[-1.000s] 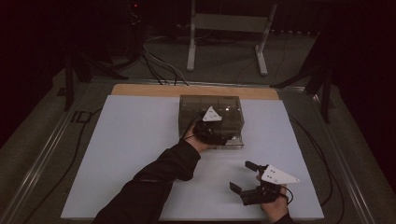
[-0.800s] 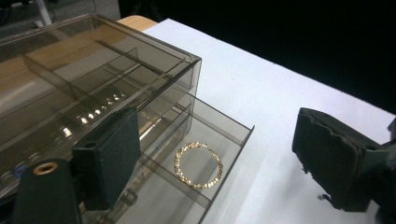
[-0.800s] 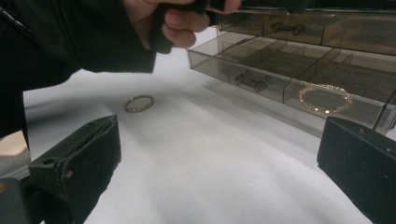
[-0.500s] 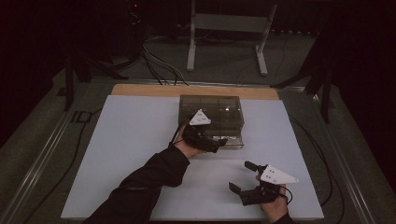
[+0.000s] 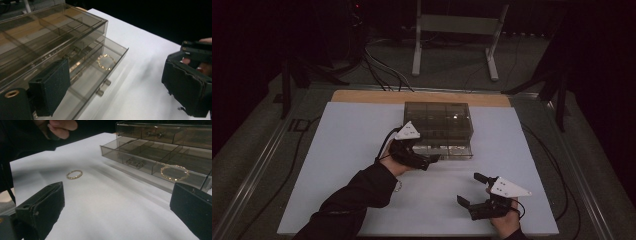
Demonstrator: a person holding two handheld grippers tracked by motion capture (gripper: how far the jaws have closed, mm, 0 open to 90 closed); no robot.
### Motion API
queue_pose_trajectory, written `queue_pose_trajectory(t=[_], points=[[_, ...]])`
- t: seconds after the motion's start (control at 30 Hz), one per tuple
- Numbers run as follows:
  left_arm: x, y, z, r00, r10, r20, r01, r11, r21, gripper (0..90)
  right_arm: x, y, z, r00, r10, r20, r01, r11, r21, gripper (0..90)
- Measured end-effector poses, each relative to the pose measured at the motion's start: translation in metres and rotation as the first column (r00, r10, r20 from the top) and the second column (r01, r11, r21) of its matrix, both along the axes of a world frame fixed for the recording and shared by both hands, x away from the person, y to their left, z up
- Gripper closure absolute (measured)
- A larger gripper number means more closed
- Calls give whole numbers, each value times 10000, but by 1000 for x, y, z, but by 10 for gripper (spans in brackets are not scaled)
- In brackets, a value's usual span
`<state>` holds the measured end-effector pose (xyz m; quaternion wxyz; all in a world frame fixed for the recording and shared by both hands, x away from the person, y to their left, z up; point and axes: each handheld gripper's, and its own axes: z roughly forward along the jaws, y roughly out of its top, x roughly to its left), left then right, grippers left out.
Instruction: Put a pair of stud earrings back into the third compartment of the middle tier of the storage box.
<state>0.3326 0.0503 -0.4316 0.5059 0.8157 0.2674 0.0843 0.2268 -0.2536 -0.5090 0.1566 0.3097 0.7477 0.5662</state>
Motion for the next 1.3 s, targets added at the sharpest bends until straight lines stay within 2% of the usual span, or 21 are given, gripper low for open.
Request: queue_pose_trajectory(t=[0.37,0.6,0.77,1.03,1.2,1.3], points=[[-15,35,-8,9993,377,-69,-377,9993,-56,95,1,1,-1,10000,-46,-40,46,10000,-33,0],[-29,60,-24,9984,526,-189,-526,9986,34,99,1,1,-2,9999,-53,-103,52,9999,-100,0],[-40,72,-40,9977,583,-338,-574,9980,265,157,1,2,-2,9999,-55,-105,54,9999,-150,0],[-49,87,-63,9950,519,-856,-482,9978,456,172,1,3,-2,9999,-19,-119,17,9999,-163,0],[-52,89,-72,9935,467,-1037,-410,9976,567,177,2,3,-3,9999,2,-157,-5,9998,-176,0],[-56,85,-75,9940,290,-1056,-221,9976,660,253,1,3,-3,9999,3,-148,-6,9998,-197,0]])
